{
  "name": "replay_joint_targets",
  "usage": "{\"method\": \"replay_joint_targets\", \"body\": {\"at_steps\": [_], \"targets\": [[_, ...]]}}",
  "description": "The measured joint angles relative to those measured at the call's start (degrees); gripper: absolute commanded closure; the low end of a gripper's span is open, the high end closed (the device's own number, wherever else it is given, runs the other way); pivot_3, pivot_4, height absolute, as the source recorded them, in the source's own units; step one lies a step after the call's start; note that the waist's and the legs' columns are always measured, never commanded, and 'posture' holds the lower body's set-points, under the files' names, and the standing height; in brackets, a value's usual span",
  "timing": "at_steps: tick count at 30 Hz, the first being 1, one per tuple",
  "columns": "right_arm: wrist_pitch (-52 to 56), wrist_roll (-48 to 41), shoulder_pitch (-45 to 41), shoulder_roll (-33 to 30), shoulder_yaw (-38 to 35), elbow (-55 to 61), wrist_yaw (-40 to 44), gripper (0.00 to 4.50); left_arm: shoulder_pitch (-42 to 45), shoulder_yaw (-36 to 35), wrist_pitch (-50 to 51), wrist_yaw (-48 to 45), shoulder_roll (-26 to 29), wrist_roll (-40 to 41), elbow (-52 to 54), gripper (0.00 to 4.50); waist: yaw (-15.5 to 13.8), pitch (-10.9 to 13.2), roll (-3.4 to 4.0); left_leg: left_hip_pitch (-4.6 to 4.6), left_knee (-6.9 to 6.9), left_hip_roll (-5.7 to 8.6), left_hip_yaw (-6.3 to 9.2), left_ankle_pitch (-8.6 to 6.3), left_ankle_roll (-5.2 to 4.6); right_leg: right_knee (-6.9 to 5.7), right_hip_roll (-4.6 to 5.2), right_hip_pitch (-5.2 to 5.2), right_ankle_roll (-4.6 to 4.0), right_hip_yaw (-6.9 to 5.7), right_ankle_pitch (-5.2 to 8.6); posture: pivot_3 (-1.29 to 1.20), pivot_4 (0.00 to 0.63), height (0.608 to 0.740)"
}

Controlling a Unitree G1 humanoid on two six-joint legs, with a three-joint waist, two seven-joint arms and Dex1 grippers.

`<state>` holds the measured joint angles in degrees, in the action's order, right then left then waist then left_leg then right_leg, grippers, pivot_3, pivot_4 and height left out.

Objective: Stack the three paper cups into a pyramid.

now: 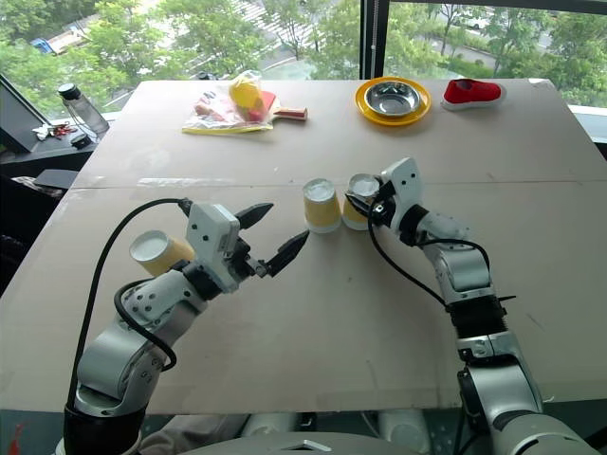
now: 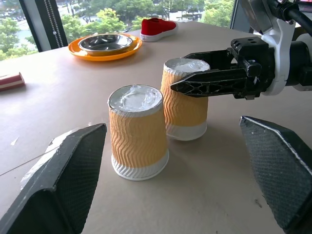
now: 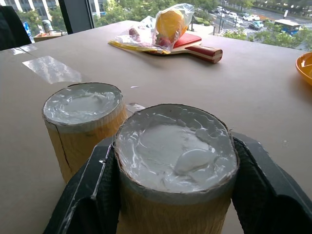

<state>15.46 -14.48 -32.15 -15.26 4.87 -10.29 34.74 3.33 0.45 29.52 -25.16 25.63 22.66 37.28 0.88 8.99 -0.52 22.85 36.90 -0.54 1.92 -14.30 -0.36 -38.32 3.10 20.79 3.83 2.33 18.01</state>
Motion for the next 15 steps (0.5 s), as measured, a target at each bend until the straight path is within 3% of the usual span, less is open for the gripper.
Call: {"method": "replay_joint_targets", "body": {"at_steps": [6,7,10,15], "targets": [[-1.96,0.59,-0.64,1.36,0.01,-2.11,0.67,2.26,-0.21,-0.09,0.0,-0.04,0.09,0.01,0.0,0.0,0.23,0.0,0.0,-0.02,0.0,-0.02,-0.01,0.0,0.0,-0.03,-0.02,0.01,0.0,0.01,0.0,0.0,0.15,0.74],[-2.37,0.71,-0.64,1.79,0.02,-2.24,0.89,1.21,-0.25,-0.1,0.0,-0.04,0.09,0.01,0.0,0.0,0.27,0.0,0.0,-0.02,-0.01,-0.03,-0.01,0.0,0.0,-0.04,-0.03,0.02,0.0,0.01,0.0,0.0,0.15,0.74],[-3.27,0.76,-0.63,2.45,0.36,-2.25,1.34,0.06,-0.27,-0.18,0.0,-0.04,0.08,0.04,0.0,0.0,0.26,0.0,0.0,-0.01,-0.01,-0.03,-0.01,0.0,0.0,-0.04,-0.03,0.02,0.0,0.01,0.0,0.0,0.15,0.74],[-4.13,0.84,-0.33,1.81,0.31,-2.08,1.89,0.06,-1.91,-1.0,0.01,-0.04,0.3,0.07,0.82,0.0,0.2,0.0,0.0,-0.01,-0.01,-0.02,-0.02,-0.01,-0.01,-0.03,0.01,0.02,0.0,0.02,0.0,0.0,0.15,0.74]]}}
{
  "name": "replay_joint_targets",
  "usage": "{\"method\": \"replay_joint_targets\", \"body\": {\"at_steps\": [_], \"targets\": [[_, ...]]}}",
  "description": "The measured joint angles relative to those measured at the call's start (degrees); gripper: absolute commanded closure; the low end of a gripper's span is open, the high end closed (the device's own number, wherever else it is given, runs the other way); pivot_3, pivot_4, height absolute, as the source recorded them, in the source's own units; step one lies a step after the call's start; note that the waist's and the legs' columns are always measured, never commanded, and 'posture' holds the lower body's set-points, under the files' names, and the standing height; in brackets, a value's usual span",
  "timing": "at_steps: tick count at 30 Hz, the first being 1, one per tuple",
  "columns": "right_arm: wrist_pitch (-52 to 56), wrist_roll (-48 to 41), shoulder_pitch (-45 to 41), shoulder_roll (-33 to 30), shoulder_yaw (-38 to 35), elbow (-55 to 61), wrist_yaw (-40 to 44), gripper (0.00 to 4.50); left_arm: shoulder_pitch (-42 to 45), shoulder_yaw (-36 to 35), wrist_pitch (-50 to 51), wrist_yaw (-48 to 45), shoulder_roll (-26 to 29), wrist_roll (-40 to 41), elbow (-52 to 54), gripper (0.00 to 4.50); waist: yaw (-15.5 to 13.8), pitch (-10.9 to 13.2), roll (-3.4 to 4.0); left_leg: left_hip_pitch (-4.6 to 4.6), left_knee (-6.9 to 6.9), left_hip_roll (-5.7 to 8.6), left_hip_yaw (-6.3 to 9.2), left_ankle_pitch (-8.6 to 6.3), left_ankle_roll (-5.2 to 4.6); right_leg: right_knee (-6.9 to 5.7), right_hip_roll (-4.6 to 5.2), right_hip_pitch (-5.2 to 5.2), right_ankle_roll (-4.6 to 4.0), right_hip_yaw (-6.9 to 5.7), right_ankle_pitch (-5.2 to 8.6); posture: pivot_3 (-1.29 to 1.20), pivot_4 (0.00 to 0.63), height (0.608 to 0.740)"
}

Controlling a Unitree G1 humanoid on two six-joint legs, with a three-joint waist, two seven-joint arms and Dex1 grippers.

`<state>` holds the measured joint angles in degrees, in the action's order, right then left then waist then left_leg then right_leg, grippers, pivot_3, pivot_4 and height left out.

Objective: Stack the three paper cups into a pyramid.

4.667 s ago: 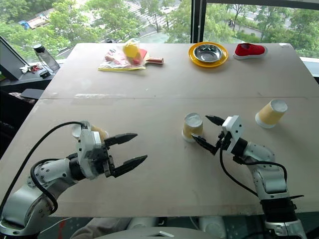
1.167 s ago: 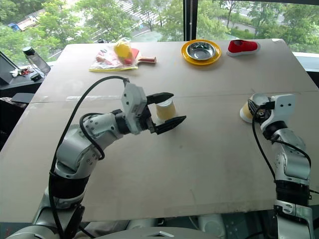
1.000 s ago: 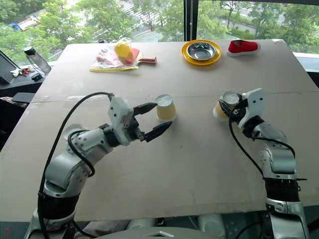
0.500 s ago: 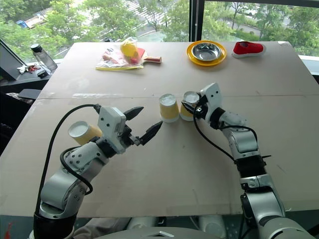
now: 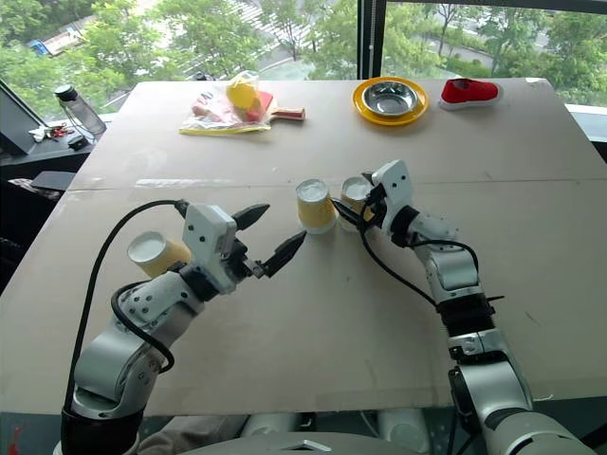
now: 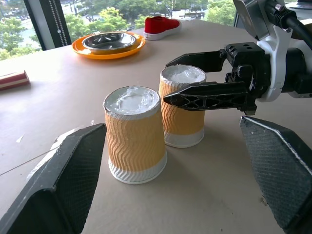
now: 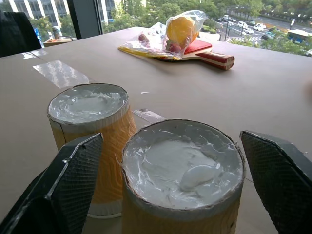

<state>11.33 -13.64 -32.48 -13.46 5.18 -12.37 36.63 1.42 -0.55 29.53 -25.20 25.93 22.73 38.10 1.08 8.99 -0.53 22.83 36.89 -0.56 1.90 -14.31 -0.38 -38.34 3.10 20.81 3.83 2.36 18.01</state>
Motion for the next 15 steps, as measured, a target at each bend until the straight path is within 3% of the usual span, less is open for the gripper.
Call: {"method": "replay_joint_targets", "body": {"at_steps": [5,15], "targets": [[0.52,-1.49,3.86,-3.79,-1.21,4.45,2.56,0.06,-5.56,-0.7,-0.71,1.89,-0.61,-0.94,5.12,0.0,-0.14,0.0,0.0,0.02,-0.05,-0.01,0.0,-0.09,-0.14,0.07,0.03,0.0,0.0,0.01,0.0,0.0,0.15,0.74],[8.65,-19.63,18.77,-19.58,-9.03,25.09,20.55,0.06,-23.11,-2.68,-4.13,20.49,-14.1,-12.64,18.44,0.0,-0.31,-0.01,-0.02,0.03,-0.09,-0.03,0.07,-0.16,-0.26,0.36,0.08,-0.22,-0.01,0.02,0.0,0.0,0.15,0.74]]}}
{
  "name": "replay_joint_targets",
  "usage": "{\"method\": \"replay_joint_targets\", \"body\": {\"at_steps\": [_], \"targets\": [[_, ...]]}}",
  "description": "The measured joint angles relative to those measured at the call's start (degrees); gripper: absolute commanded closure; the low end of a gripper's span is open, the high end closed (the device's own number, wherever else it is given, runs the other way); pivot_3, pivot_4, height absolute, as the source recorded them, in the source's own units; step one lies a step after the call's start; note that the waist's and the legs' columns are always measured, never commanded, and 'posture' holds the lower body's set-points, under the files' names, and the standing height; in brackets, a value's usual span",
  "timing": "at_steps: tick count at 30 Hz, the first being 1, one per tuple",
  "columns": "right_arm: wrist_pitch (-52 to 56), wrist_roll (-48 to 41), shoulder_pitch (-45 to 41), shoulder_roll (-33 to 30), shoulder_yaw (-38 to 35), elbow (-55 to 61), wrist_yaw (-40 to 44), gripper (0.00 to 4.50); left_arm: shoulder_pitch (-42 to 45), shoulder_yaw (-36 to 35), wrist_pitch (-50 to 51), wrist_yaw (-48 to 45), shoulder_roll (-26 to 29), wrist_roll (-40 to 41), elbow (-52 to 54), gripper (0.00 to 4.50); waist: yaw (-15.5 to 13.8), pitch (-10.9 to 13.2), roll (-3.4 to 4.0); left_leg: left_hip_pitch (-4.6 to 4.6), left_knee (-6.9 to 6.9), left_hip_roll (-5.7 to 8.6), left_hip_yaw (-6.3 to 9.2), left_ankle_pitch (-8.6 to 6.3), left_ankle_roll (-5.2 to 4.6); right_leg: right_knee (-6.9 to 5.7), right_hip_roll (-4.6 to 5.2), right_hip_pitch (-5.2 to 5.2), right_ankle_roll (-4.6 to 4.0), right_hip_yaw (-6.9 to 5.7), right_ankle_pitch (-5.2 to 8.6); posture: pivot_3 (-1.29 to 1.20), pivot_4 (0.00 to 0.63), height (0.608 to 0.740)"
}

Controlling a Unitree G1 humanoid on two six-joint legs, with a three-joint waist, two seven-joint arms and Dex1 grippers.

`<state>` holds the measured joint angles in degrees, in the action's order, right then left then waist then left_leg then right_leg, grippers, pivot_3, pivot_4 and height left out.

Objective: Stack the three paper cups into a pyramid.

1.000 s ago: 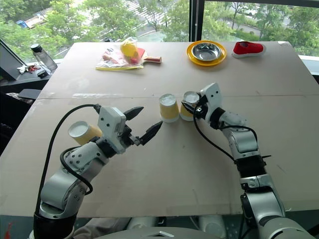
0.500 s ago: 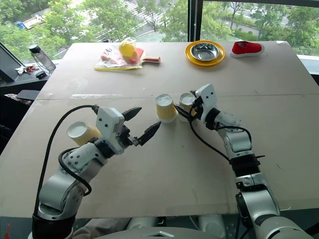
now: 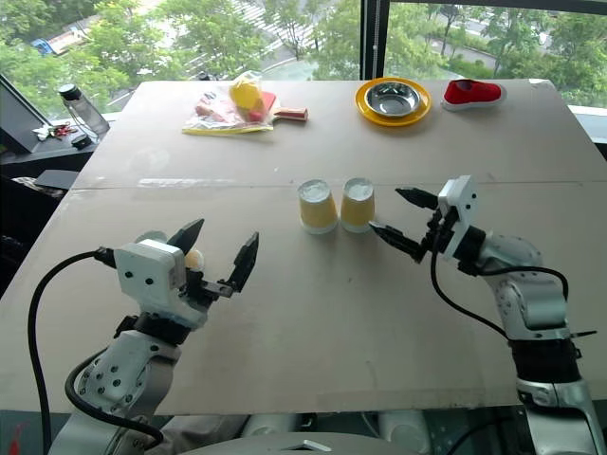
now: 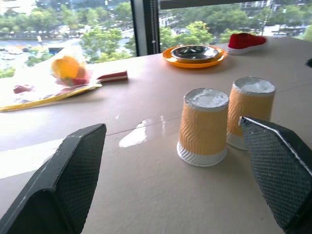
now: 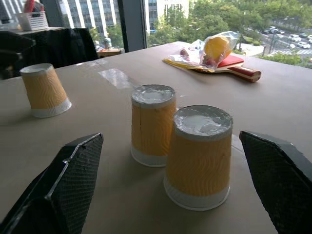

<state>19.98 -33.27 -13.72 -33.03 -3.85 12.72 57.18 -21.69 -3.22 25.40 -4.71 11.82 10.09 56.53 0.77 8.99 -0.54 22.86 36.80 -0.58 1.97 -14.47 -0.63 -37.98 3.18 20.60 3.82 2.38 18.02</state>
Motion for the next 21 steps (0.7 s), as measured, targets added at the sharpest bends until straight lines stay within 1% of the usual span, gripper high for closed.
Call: {"method": "replay_joint_targets", "body": {"at_steps": [1,2,4,6,12,15,19,21], "targets": [[1.12,-2.38,2.85,-2.52,-0.03,2.46,3.57,0.06,-2.77,-0.65,-0.75,2.53,-2.29,-1.57,0.22,0.0,0.02,0.01,-0.02,0.01,0.0,0.0,-0.02,-0.01,-0.03,0.03,0.0,0.0,0.0,0.0,0.0,0.0,0.15,0.74],[1.38,-3.2,3.66,-3.01,-0.07,3.07,4.72,0.06,-3.94,-0.91,-0.81,3.38,-2.71,-2.27,0.21,0.0,0.08,0.02,-0.05,-0.01,0.0,0.0,-0.02,-0.02,-0.03,0.02,-0.03,0.0,0.0,0.0,0.0,0.0,0.15,0.74],[2.06,-5.91,5.64,-4.04,-0.07,5.42,7.72,0.06,-7.38,-1.07,-0.95,6.56,-5.39,-5.13,0.28,0.0,0.08,0.02,-0.05,-0.04,0.01,0.0,-0.02,-0.01,-0.03,-0.01,-0.06,-0.01,-0.01,-0.02,0.0,0.0,0.15,0.74],[1.61,-7.74,6.43,-3.86,-0.14,6.78,9.56,0.06,-9.04,-1.56,-0.87,8.63,-7.38,-6.81,0.23,0.0,0.01,0.05,-0.12,-0.06,0.05,0.0,-0.01,-0.02,-0.03,-0.01,-0.08,-0.06,-0.02,-0.04,0.0,0.0,0.15,0.74],[-0.7,-8.79,6.46,-2.33,-0.41,7.12,10.7,0.06,-4.17,-7.42,-1.2,9.43,-9.13,-6.37,-2.91,0.0,-0.25,0.03,-0.19,-0.04,0.29,0.05,0.03,-0.02,-0.03,0.0,-0.08,-0.2,-0.02,-0.14,0.0,0.0,0.15,0.74],[-1.04,-8.78,6.46,-2.22,-0.42,7.11,10.69,0.06,-2.49,-7.67,-1.77,8.76,-8.75,-6.4,-4.65,0.0,-0.19,0.04,-0.2,-0.03,0.3,0.07,0.02,-0.03,-0.05,0.01,-0.07,-0.19,-0.02,-0.13,0.0,0.0,0.15,0.74],[-1.3,-9.04,6.46,-1.78,-0.43,7.48,9.86,0.06,1.82,-9.2,-3.07,8.41,-8.63,-5.95,-9.41,0.0,-0.26,0.03,-0.2,-0.05,0.29,0.05,0.08,-0.03,-0.05,-0.03,-0.09,-0.19,-0.02,-0.21,0.0,0.0,0.15,0.74],[-1.29,-9.72,6.53,-1.28,-0.45,7.87,9.42,0.06,4.02,-11.21,-4.68,8.16,-8.17,-5.53,-14.19,0.0,-0.15,0.03,-0.19,-0.05,0.29,0.05,0.08,-0.03,-0.05,-0.04,-0.1,-0.19,-0.02,-0.21,0.0,0.0,0.15,0.74]]}}
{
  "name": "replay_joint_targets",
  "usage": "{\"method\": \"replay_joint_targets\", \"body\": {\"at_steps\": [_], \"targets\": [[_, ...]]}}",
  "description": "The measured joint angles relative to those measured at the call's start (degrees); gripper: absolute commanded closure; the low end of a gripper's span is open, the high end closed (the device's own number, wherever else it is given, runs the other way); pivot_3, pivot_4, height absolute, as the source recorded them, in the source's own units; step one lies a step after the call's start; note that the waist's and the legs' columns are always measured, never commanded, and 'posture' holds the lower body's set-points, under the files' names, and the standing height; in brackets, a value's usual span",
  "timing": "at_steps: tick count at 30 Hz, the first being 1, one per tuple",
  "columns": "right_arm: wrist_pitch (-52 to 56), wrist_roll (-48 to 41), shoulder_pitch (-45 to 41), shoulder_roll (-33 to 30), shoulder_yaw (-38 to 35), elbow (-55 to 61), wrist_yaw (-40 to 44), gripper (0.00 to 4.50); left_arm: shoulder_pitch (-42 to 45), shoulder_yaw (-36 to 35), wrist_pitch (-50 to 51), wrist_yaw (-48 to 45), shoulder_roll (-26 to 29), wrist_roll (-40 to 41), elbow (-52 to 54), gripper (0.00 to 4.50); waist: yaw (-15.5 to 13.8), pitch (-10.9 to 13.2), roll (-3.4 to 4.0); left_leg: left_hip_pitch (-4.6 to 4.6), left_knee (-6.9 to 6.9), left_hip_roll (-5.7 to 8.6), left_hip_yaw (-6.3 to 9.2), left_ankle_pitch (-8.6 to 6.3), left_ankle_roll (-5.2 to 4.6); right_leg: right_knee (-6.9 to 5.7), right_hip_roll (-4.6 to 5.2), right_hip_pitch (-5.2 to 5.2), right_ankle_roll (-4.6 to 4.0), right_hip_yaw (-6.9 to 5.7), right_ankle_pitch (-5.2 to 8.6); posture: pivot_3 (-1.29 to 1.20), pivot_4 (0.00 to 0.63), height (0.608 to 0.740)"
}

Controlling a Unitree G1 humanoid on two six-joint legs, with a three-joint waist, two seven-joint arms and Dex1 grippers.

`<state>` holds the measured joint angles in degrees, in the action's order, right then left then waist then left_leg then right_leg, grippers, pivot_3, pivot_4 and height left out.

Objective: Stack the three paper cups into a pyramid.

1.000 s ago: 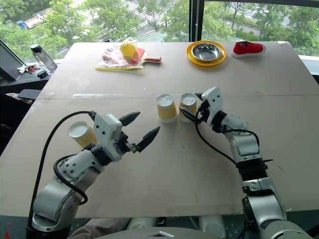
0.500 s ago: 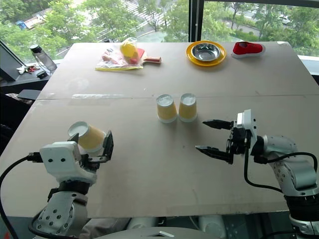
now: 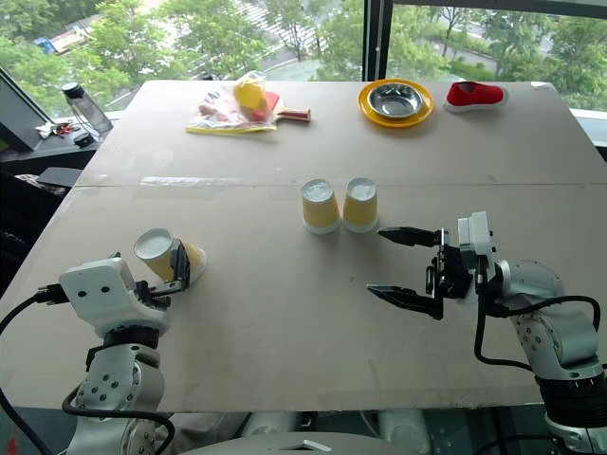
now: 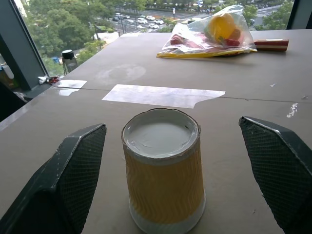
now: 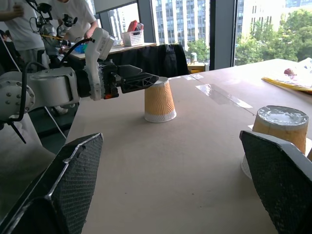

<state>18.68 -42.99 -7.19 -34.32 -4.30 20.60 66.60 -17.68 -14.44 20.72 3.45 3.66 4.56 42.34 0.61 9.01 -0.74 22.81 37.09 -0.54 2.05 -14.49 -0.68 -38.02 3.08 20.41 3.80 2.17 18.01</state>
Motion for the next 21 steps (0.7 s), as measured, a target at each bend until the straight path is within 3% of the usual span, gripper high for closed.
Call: {"method": "replay_joint_targets", "body": {"at_steps": [15,17,19,20,21], "targets": [[0.03,-0.33,-0.16,0.8,-0.04,0.95,-1.58,0.06,6.99,-3.22,-9.83,-2.99,4.26,0.26,-16.15,0.0,0.03,-0.02,-0.03,0.01,-0.01,0.0,0.0,0.0,0.0,-0.01,0.04,0.01,0.01,0.0,0.0,0.0,0.15,0.74],[0.04,-0.52,-0.39,1.18,-0.04,0.95,-1.94,0.0,7.56,-3.77,-10.46,-3.35,5.0,0.48,-17.38,0.53,0.01,-0.02,-0.03,0.01,-0.01,-0.01,0.01,0.0,0.0,-0.02,0.04,0.02,0.01,-0.01,0.0,0.0,0.15,0.74],[0.08,-1.0,-0.52,1.35,-0.04,0.96,-2.03,0.0,8.11,-4.69,-11.33,-3.77,5.55,0.98,-18.75,1.24,-0.01,-0.02,-0.04,0.01,-0.01,-0.02,0.01,0.0,0.0,-0.01,0.04,0.02,0.01,-0.01,0.0,0.0,0.15,0.74],[0.13,-1.13,-0.52,1.35,-0.04,0.96,-2.04,0.0,8.3,-5.06,-11.64,-3.92,5.72,1.23,-19.18,1.8,-0.01,-0.02,-0.04,0.01,-0.01,-0.01,0.0,0.0,0.0,-0.01,0.06,0.02,0.01,-0.01,-0.01,0.0,0.15,0.74],[0.18,-1.21,-0.53,1.35,-0.04,0.96,-2.03,0.0,8.39,-5.3,-11.83,-4.03,5.88,1.28,-19.42,2.02,-0.02,-0.02,-0.04,0.02,-0.01,-0.01,0.0,0.0,0.0,0.0,0.06,0.02,0.01,0.0,-0.01,0.0,0.15,0.74]]}}
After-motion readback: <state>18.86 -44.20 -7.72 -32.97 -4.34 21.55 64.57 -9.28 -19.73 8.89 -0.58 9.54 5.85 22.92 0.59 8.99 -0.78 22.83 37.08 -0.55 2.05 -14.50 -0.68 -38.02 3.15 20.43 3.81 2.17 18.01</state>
